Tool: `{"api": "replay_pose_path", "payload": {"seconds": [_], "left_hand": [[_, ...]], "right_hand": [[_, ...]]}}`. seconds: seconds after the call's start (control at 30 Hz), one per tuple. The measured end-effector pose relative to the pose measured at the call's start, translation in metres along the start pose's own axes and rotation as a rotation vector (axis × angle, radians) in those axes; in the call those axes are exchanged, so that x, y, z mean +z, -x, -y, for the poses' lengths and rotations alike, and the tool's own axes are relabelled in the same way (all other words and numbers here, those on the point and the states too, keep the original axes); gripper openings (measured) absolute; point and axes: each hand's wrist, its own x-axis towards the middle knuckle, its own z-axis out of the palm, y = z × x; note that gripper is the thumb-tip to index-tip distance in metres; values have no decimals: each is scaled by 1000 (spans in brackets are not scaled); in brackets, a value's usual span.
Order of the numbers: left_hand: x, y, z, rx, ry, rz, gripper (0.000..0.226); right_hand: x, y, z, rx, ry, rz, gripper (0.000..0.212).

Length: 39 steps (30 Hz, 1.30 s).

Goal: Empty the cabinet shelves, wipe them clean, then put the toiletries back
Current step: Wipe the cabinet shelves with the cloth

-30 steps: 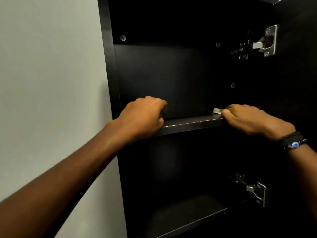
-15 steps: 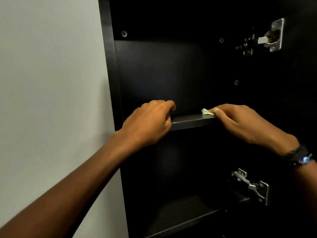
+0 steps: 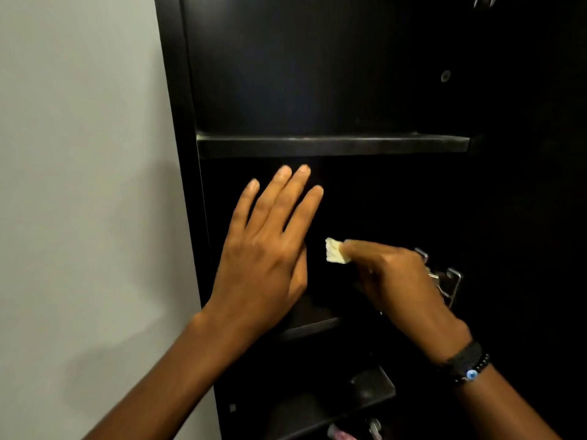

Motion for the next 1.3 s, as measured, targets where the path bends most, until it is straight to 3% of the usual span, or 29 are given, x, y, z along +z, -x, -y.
{"api": "replay_pose_path", "payload": {"seconds": [0.1, 0.27, 0.43, 0.67, 0.87, 1.03, 1.23, 1.3], "left_hand": [[37, 47, -7, -105, 157, 211, 53], [71, 90, -2, -261, 296, 413, 39], [74, 96, -2, -272, 291, 368, 35], [67, 108, -12, -349, 287, 291, 34], [41, 142, -35, -530, 510, 210, 37], [26, 197, -56, -828, 666, 93, 33], [28, 282, -80, -1575, 1091, 30, 20], [20, 298, -85, -1733, 1271, 43, 32]], "right_hand": [[25, 31, -24, 289, 120, 302, 27], [26, 36, -42, 491, 210, 379, 26], [35, 36, -13, 346, 83, 387, 27], [32, 67, 21, 250, -95, 243, 36], [48, 102, 46, 398, -652, 261, 33], [83, 141, 66, 713, -1100, 392, 24], [114, 180, 98, 1078, -1452, 669, 22], [127, 194, 107, 1128, -1511, 771, 22]]}}
